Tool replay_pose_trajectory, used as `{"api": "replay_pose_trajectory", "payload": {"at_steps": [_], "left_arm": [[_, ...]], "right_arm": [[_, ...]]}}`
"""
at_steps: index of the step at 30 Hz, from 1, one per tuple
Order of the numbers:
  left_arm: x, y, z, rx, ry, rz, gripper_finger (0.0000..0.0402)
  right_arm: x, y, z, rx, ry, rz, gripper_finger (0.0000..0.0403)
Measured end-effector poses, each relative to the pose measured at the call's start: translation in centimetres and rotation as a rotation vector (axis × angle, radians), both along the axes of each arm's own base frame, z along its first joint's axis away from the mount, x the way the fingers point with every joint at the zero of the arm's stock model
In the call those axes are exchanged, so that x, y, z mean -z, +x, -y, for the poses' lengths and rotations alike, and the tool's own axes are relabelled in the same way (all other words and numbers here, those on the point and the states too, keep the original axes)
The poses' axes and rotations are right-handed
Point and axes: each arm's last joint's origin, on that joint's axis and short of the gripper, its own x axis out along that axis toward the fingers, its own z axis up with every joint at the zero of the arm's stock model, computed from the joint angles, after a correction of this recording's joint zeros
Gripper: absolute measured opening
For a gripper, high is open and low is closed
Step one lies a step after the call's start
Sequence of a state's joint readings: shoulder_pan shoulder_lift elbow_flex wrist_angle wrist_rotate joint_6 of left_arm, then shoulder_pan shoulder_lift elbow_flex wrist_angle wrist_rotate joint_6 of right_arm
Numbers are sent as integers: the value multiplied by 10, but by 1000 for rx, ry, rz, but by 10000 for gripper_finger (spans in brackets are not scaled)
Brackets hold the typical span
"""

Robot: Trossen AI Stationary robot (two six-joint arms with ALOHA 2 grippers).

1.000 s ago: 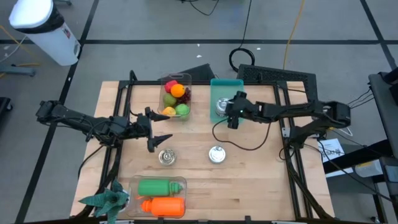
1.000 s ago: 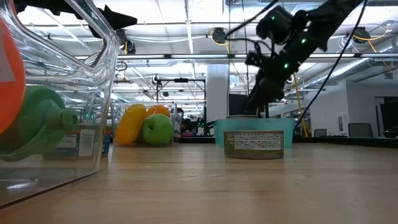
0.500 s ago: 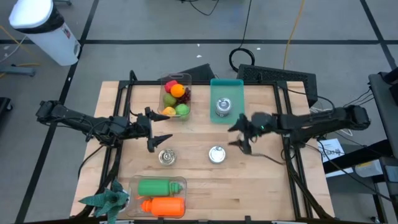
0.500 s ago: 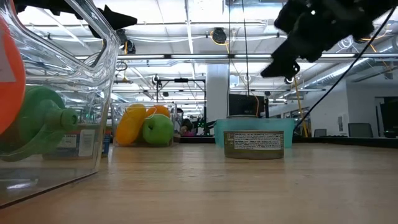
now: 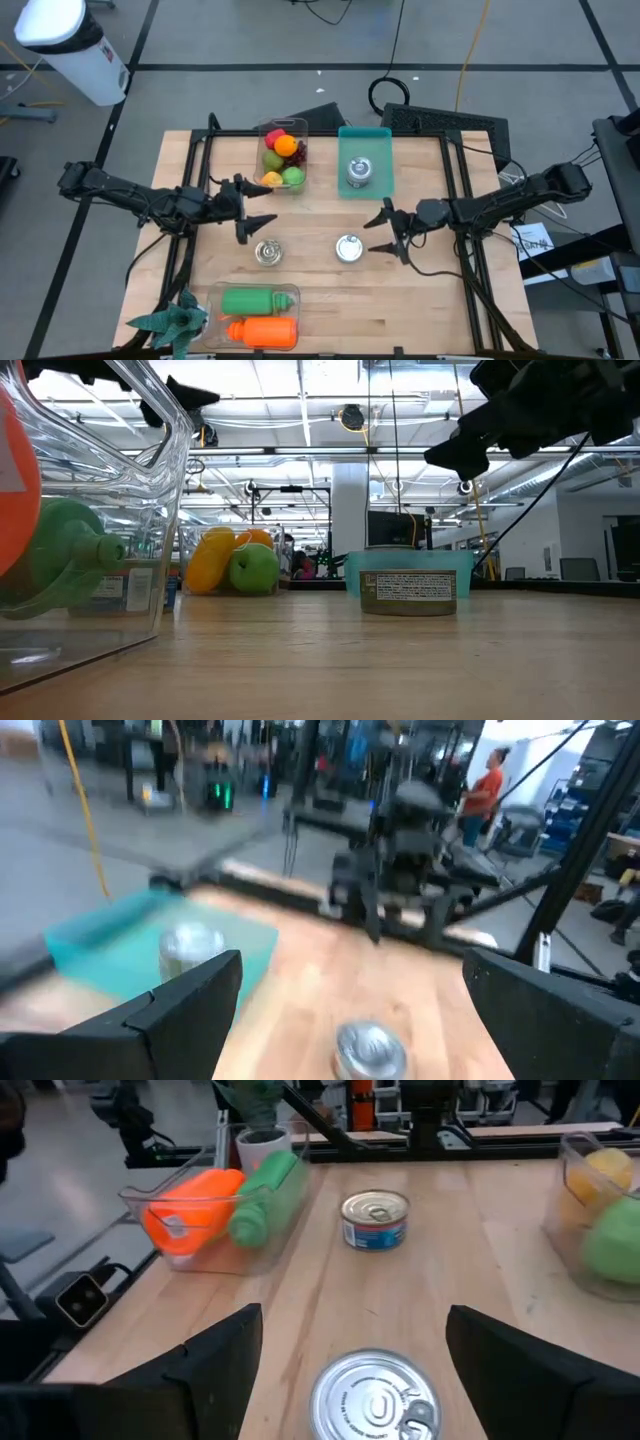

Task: Pick & Place Food Item
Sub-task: Put the blue pink tuna can into the light blue bin

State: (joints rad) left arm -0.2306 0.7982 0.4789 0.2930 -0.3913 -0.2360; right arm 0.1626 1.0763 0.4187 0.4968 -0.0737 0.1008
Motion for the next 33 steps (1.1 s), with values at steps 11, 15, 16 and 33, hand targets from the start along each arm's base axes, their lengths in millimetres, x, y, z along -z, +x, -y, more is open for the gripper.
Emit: {"api": "replay_pose_trajectory", "payload": {"at_steps": [11,15,16,33], "left_arm": [[43,17,28,-10,-500,-770,390],[74,22,46,-51,-640,-1088,390],[80,23,50,-67,-672,-1139,390],[126,62,39,-231,-530,-1072,390]], "right_arm": [[4,-1,1,9,-2,-46,297],[4,-1,1,8,-6,-44,297],[4,-1,1,8,-6,-44,297],[6,-1,3,61,-8,-68,297]]}}
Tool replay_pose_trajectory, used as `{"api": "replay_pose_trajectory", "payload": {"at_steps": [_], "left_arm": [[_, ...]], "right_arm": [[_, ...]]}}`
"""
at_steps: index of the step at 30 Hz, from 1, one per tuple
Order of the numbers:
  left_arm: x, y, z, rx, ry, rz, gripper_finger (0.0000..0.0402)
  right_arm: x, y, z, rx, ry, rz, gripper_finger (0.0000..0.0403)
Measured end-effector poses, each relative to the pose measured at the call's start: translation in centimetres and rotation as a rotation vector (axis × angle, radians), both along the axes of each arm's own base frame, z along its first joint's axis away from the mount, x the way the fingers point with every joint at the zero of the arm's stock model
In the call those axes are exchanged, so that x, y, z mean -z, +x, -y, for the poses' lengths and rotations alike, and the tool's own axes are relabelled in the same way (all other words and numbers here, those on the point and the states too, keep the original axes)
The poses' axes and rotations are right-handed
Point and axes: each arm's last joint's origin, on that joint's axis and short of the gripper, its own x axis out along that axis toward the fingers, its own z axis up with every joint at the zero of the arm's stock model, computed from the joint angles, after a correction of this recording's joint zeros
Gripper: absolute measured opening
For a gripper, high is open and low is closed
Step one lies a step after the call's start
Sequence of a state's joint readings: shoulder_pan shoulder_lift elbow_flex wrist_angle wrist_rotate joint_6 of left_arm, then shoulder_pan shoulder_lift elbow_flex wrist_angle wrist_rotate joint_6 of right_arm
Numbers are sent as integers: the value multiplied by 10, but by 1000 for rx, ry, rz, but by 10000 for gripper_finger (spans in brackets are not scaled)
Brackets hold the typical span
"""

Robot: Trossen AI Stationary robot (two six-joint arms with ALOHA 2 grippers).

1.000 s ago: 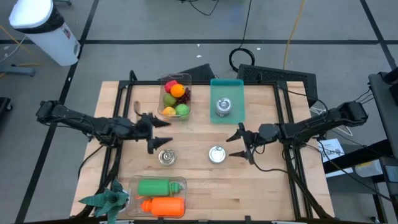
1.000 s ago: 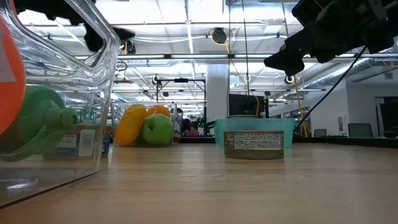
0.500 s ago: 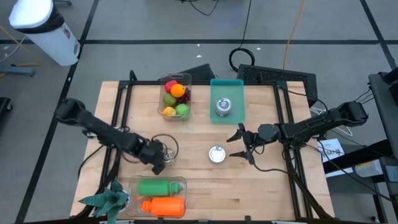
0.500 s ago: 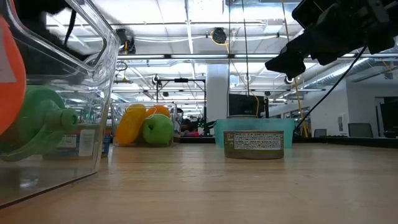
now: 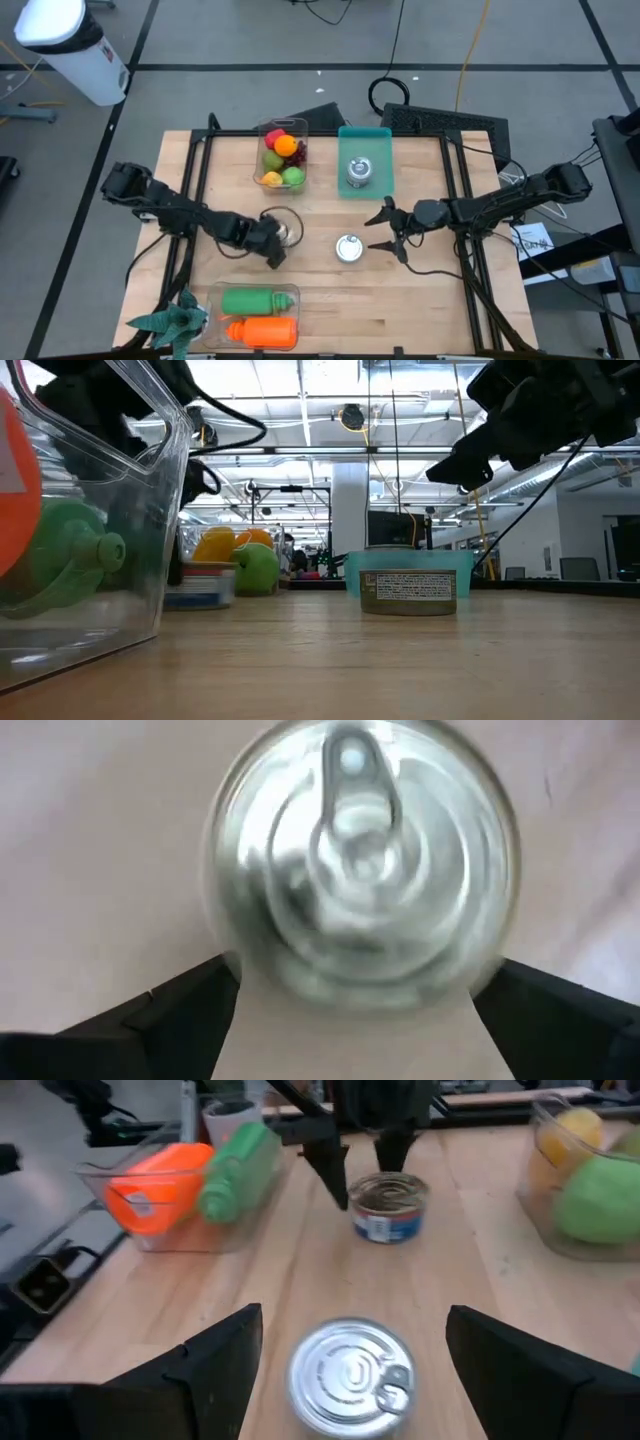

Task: Pick & Place Food Item
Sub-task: Put the blue pink tuna can into the light blue bin

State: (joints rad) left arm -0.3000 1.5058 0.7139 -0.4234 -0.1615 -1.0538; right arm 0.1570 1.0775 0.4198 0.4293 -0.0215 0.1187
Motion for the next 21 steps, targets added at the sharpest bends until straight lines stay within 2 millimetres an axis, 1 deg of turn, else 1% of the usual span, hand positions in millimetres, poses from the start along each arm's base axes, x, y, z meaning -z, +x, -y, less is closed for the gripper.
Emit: {"api": "replay_pose_trajectory", "payload": {"at_steps": [3,9,12,15,17,21], "left_arm": [[-2,9,-9,46,36,67,390],[-5,42,-22,187,95,323,390],[3,53,-29,227,98,366,390],[17,63,-34,244,51,395,390],[25,69,-35,258,24,418,390],[33,84,-30,295,14,432,390]], "right_arm": [[2,0,1,34,-13,-15,297],[2,-1,2,47,-19,-23,297],[3,-1,1,44,-20,-30,297],[5,-1,1,55,10,-53,297],[7,-2,1,62,24,-84,297],[20,-7,-1,70,40,-147,297]]}}
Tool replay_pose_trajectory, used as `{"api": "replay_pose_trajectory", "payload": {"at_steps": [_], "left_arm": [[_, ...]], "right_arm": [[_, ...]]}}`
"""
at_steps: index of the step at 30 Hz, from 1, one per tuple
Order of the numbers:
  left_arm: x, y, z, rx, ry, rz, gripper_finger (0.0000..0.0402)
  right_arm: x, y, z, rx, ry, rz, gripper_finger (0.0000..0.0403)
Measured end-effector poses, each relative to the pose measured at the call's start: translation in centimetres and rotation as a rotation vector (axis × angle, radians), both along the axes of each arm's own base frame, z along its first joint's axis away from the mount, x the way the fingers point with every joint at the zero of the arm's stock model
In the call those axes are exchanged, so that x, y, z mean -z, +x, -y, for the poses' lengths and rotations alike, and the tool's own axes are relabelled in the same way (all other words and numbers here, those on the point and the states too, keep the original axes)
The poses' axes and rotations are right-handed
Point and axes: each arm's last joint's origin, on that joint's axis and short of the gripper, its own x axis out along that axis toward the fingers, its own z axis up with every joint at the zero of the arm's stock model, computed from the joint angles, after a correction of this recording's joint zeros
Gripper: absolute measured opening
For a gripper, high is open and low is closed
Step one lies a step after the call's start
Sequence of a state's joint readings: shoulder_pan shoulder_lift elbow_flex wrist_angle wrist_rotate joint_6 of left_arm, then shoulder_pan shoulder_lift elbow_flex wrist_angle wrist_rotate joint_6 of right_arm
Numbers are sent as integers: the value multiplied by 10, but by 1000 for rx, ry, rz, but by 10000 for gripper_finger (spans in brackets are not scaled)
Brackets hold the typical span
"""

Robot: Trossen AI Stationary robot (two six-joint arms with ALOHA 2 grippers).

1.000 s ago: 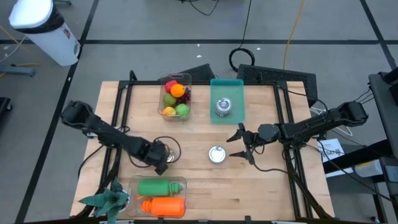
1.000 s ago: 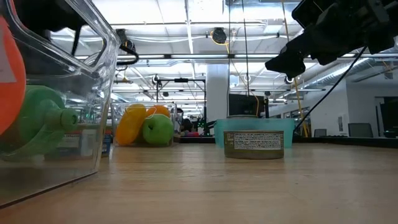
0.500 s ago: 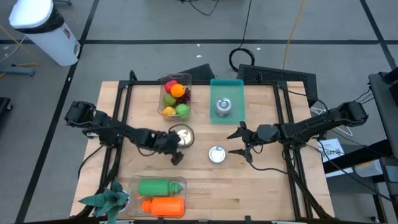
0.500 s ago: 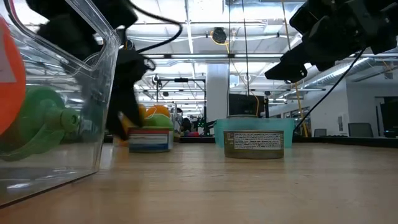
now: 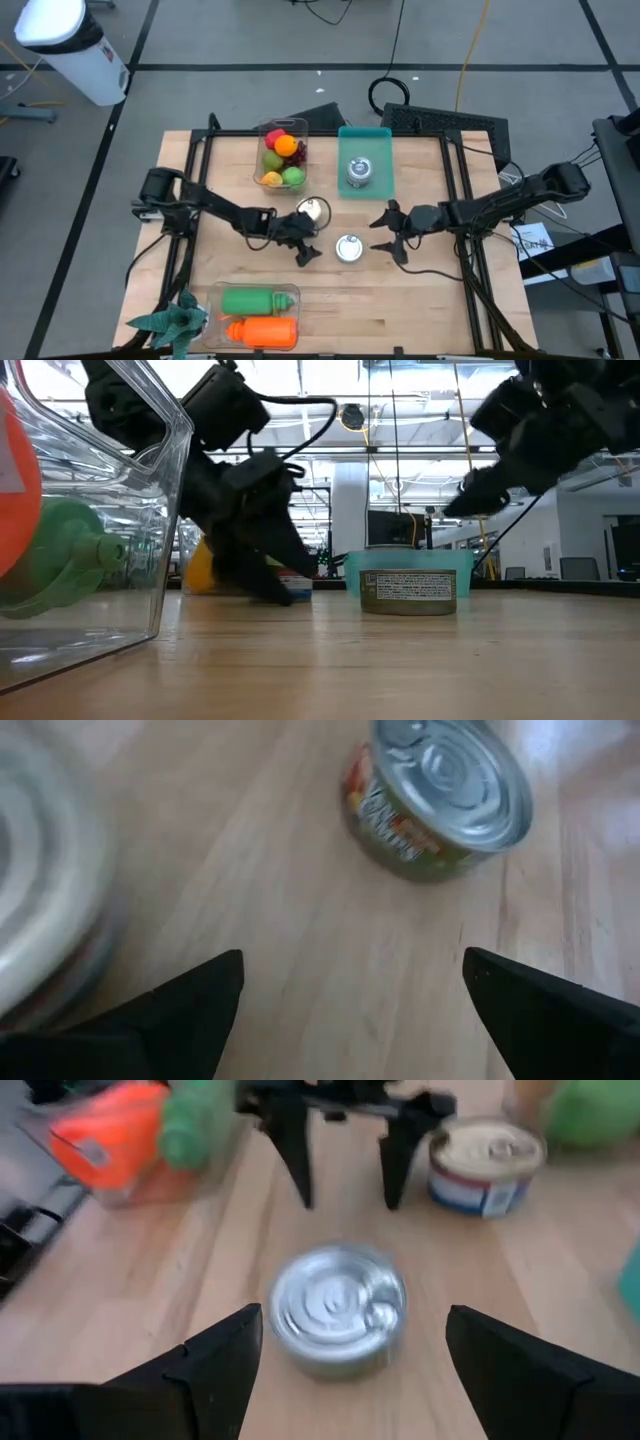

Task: Pick & Place Food Item
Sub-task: Put the blue pink tuna can into the light blue bin

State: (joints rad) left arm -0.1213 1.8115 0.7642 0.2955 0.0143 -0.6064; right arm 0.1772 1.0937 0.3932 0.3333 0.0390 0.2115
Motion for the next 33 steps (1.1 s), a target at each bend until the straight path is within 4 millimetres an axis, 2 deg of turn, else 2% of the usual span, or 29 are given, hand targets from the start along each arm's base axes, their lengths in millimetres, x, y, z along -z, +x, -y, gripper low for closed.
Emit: {"api": "replay_pose_trajectory", "payload": {"at_steps": [4,7,11,14,17,19,22,27,33], "left_arm": [[-4,9,3,49,52,-14,390],[-16,8,1,24,107,-55,390],[-48,6,-2,-22,207,-17,390],[-63,1,-7,-100,305,-6,390],[-63,-2,-11,-138,436,-32,390],[-55,-2,-16,-122,470,-84,390],[-40,1,-20,-77,417,-129,390],[-28,10,-20,-30,340,-105,390],[-23,24,-12,67,201,36,390]], "right_arm": [[12,-2,-1,62,-8,-26,297],[17,-3,-1,83,-27,-34,297],[16,0,0,115,-61,-9,297],[16,0,0,113,-59,6,297],[14,2,0,114,-53,27,297],[14,3,0,115,-52,34,297],[14,4,0,134,-56,51,297],[19,7,0,141,-63,41,297],[24,14,1,144,-66,60,297]]}}
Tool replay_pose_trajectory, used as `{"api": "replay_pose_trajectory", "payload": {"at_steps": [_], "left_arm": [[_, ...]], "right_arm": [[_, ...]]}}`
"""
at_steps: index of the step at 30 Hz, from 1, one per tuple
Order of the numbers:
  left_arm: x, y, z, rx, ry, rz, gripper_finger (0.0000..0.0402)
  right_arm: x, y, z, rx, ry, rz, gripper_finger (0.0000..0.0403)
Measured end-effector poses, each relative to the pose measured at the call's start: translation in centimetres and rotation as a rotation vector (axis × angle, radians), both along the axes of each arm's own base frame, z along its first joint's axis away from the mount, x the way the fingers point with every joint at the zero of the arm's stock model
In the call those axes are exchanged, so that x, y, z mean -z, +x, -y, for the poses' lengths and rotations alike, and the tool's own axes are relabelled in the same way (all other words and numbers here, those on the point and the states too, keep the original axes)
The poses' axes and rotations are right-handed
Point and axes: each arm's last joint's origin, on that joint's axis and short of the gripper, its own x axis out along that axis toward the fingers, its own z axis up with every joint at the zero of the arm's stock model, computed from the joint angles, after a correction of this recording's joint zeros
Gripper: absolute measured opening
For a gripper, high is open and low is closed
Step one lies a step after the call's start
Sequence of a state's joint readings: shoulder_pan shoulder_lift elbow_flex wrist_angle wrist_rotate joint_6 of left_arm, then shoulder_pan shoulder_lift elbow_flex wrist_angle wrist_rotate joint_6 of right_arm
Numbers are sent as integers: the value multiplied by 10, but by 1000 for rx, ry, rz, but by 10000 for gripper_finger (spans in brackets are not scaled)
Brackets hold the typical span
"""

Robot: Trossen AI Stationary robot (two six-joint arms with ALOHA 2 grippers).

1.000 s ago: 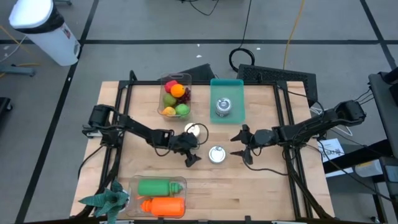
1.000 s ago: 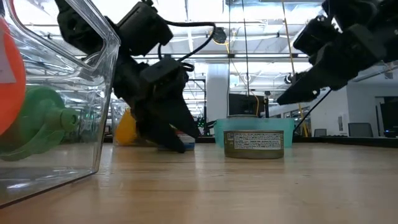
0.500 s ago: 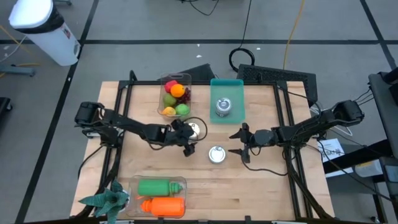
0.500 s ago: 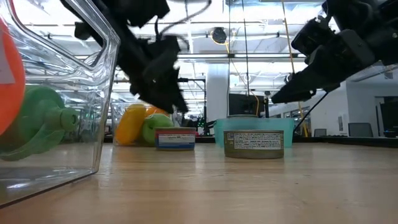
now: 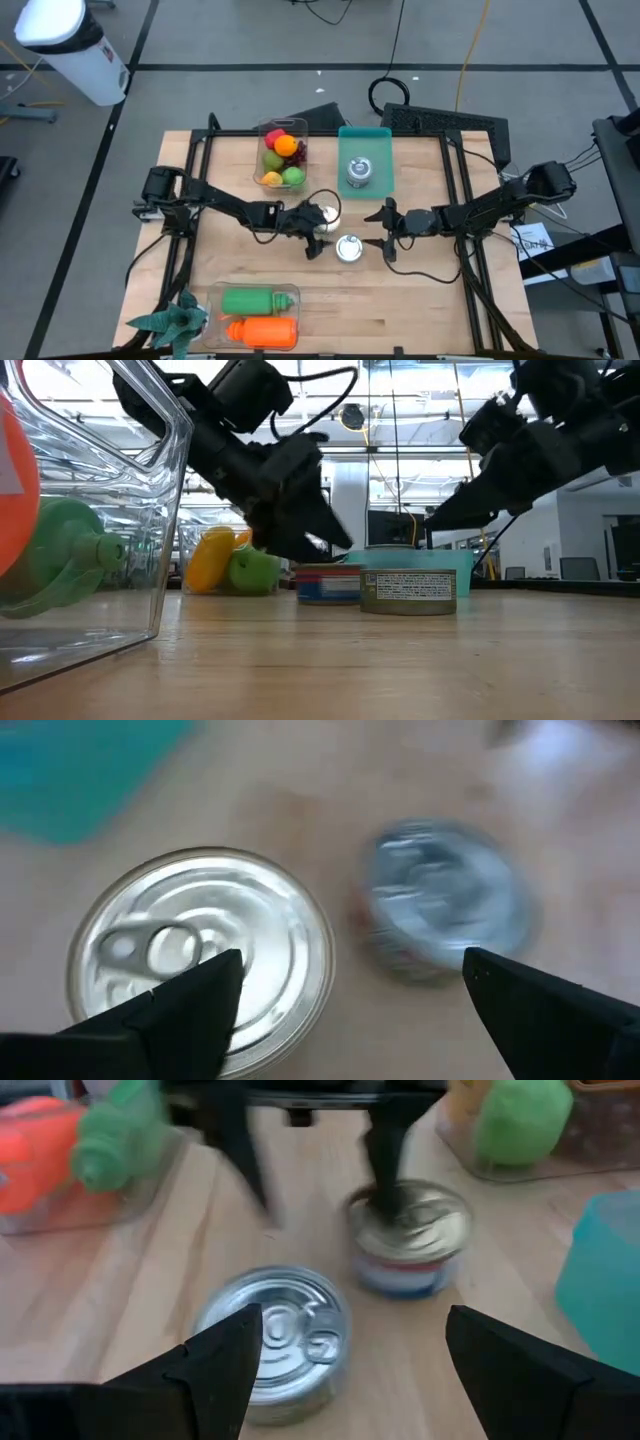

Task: Pick & Place Food Item
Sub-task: Put the blue pink tuna can into the light blue bin

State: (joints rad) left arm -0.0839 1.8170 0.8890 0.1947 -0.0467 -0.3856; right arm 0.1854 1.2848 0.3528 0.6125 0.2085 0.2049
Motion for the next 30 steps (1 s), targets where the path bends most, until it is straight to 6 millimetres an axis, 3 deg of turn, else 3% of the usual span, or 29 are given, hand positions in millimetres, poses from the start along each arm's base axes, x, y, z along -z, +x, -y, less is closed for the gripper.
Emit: {"api": "replay_pose_trajectory", "payload": {"at_steps": [6,12,16,22,30], "left_arm": [[-12,2,6,84,-28,91,390],[-43,-13,3,-2,-2,80,390],[-49,-30,3,-116,13,-33,390],[-26,-34,9,-177,14,-177,390],[13,-18,6,-215,56,-189,390]], "right_arm": [[14,7,6,27,-11,-35,297],[21,22,14,49,-27,-77,297],[18,42,19,-4,-1,-98,297],[22,66,27,-50,-15,-167,297],[38,87,37,-62,-32,-212,297]]}}
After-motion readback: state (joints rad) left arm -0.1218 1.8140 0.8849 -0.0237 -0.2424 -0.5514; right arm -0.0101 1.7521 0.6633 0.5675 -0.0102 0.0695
